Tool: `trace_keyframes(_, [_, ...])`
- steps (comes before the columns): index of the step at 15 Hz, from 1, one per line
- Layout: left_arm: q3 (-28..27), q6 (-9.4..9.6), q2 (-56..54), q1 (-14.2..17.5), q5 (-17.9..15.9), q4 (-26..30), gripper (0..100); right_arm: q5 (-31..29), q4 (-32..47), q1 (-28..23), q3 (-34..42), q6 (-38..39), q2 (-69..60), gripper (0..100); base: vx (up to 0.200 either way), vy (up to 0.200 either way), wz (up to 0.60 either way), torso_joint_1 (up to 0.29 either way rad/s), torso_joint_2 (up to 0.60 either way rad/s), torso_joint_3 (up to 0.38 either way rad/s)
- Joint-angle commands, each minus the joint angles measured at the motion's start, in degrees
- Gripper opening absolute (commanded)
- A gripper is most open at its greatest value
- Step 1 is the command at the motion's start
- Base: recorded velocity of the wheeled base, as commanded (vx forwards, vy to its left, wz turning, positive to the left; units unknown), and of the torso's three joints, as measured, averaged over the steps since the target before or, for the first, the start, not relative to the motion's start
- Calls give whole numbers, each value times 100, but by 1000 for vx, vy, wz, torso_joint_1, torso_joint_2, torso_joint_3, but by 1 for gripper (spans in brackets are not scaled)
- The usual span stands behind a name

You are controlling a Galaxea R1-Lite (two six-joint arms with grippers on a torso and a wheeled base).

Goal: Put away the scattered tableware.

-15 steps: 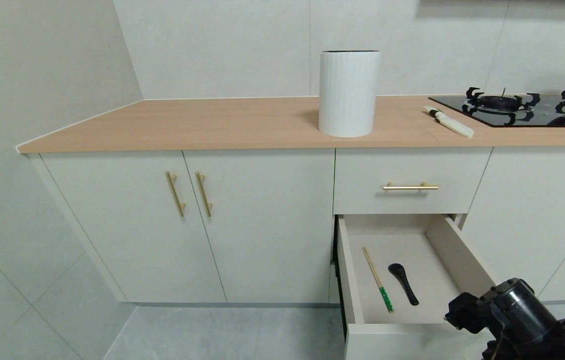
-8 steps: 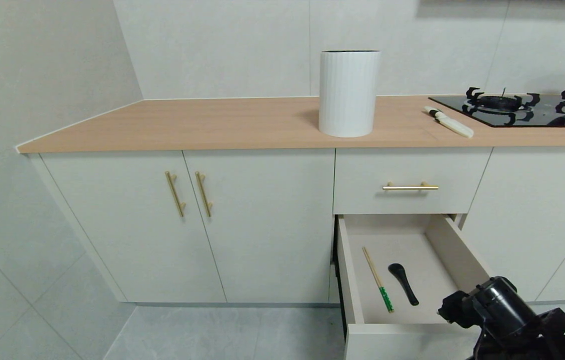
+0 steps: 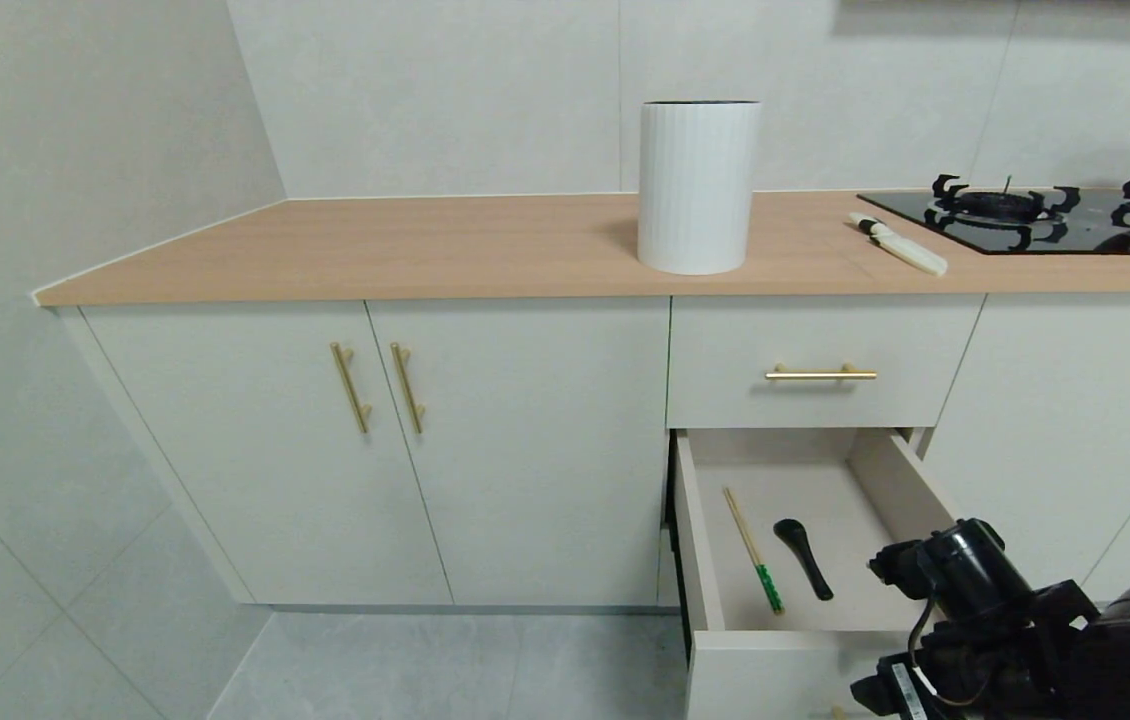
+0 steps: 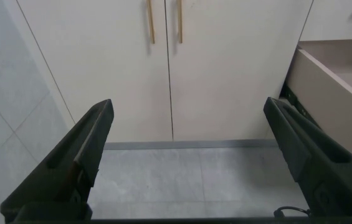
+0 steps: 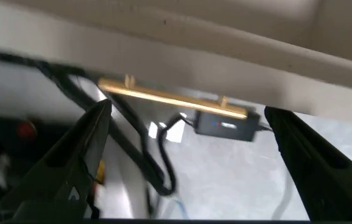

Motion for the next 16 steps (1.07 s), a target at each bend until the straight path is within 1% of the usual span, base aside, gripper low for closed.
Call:
trace_keyframes(1, [1,1,1,0,-1,-1,100,-80,-41,-87,-150,127,242,100,0,0,0,0,0,0])
trace_keyframes(5, [1,1,1,0,-1,-1,100,-159,-59,-122,-476,628,435,100,0,0,0,0,0,0])
trace_keyframes(7, [1,1,1,0,-1,-1,100,-256,-296,-174,-537,751,505,100,0,0,0,0,0,0])
trace_keyframes(9, [1,1,1,0,-1,-1,100,-264,-683,-262,-537,742,576,100,0,0,0,0,0,0])
trace_keyframes(12, [1,1,1,0,-1,-1,100,-264,-999,-403,-572,672,716,100,0,0,0,0,0,0])
trace_keyframes(16, [1,1,1,0,-1,-1,100,-256,-1069,-473,-1135,610,1068,100,0,0,0,0,0,0])
